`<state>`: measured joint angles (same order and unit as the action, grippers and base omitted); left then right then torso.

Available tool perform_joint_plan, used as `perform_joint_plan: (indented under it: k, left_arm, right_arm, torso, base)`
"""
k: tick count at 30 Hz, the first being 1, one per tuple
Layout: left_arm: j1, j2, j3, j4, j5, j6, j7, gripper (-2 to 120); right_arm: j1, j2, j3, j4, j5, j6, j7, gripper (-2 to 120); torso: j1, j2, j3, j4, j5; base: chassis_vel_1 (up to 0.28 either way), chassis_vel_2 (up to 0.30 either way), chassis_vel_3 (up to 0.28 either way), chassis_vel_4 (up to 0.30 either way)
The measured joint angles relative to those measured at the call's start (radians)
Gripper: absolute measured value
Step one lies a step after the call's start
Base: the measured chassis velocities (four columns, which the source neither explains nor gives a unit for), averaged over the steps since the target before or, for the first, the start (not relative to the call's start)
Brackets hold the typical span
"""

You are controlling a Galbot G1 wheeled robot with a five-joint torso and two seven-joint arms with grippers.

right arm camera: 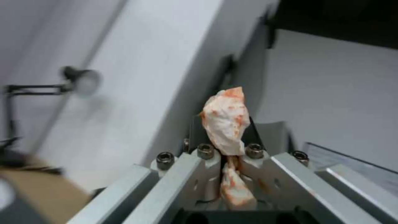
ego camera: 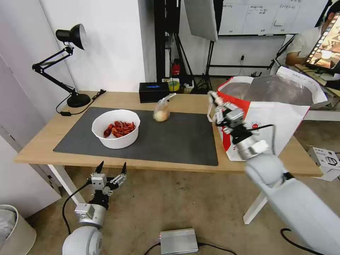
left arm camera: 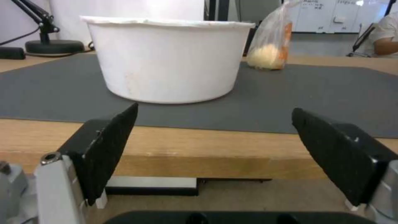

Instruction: Pick up the trash from the table and place it into the takeout bag.

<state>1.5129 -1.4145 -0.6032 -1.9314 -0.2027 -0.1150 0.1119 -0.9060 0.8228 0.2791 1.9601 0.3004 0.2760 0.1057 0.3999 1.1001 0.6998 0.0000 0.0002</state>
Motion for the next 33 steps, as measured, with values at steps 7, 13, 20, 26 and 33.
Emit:
perform_joint_plan:
  k: [7, 13, 20, 26, 33]
  left_arm:
    - [0.004, 0.004, 0.008, -0.002, 0.003, 0.000, 0.000, 100]
    - [0.005, 0.005, 0.009, -0.012, 0.004, 0.000, 0.000, 100]
    - [0.007, 0.005, 0.003, -0.020, 0.001, 0.000, 0.001, 100]
    - [0.008, -0.004, 0.005, -0.020, 0.001, 0.000, 0.002, 100]
    - [0.008, -0.010, 0.008, -0.021, 0.001, 0.000, 0.004, 100]
  right_arm:
    - [-0.020, -0.107, 0.183, 0.049, 0.218, -0.149, 0.091, 0]
    - [0.050, -0.187, 0.223, 0.056, 0.407, -0.315, 0.157, 0]
    - [0.171, -0.237, 0.180, 0.017, 0.644, -0.543, 0.225, 0]
    - [0.293, -0.238, 0.109, -0.042, 0.849, -0.699, 0.341, 0]
    - [0.368, -0.219, 0.075, -0.089, 1.086, -0.855, 0.492, 0]
  torso:
    - [0.000, 0.000, 0.000, -0.0002, 0.0001]
    - [0.000, 0.000, 0.000, -0.0001, 0.0000]
    - [0.000, 0.000, 0.000, 0.0000, -0.0001]
    - [0.000, 0.000, 0.000, 0.0000, -0.0002]
    - [0.000, 0.000, 0.000, 0.0001, -0.0002]
  base:
    - [0.000, 0.000, 0.000, 0.000]
    - [0.000, 0.000, 0.000, 0.000]
    - [0.000, 0.000, 0.000, 0.000]
    - [0.000, 0.000, 0.000, 0.000]
    - [0.000, 0.000, 0.000, 0.000]
